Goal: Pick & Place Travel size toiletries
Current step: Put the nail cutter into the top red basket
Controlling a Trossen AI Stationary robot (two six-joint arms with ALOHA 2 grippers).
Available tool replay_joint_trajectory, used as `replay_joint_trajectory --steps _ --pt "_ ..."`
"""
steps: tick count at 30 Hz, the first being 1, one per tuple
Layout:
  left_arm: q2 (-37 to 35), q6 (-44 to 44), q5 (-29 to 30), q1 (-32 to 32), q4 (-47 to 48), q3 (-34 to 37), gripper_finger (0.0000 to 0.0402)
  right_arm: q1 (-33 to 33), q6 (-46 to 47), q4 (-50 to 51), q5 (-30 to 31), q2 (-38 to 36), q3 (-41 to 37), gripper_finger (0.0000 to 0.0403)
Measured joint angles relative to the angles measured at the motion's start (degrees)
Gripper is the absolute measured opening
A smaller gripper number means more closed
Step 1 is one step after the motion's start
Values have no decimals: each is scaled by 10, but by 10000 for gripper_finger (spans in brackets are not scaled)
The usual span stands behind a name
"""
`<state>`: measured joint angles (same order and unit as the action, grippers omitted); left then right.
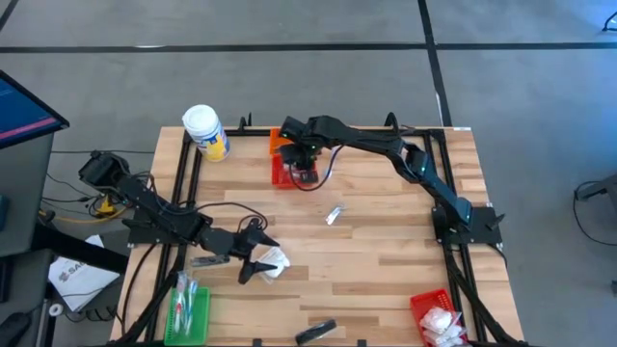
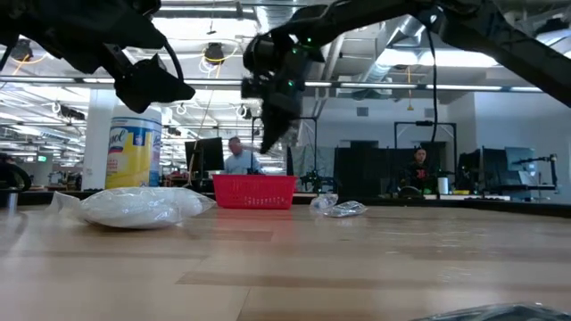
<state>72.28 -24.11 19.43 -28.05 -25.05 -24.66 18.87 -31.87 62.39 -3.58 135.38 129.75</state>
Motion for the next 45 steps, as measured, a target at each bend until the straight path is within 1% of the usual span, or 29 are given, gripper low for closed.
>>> replay_joint_trajectory --steps 4,8,16,19,21,29,41,45 --pt "0 -1 7 0 -4 1 319 -12 17 -37 -25 0 0 59" --pt "0 -1 7 -2 -8 1 319 -9 40 -29 -40 2 0 59" --pt "0 -1 7 -2 -10 1 319 -8 54 -6 -43 29 -1 59" --pt "0 -1 7 -2 -10 1 319 -8 51 -26 -42 38 1 59" --pt "0 -1 7 -2 -9 1 319 -8 51 -15 -40 38 -1 60" --pt "0 -1 7 -2 -9 1 319 -4 49 -29 -40 37 0 74" --pt "2 -1 7 -2 -9 1 319 -3 49 -28 -39 37 0 76" --pt "2 -1 7 -2 -9 1 319 0 49 -8 -39 37 0 77"
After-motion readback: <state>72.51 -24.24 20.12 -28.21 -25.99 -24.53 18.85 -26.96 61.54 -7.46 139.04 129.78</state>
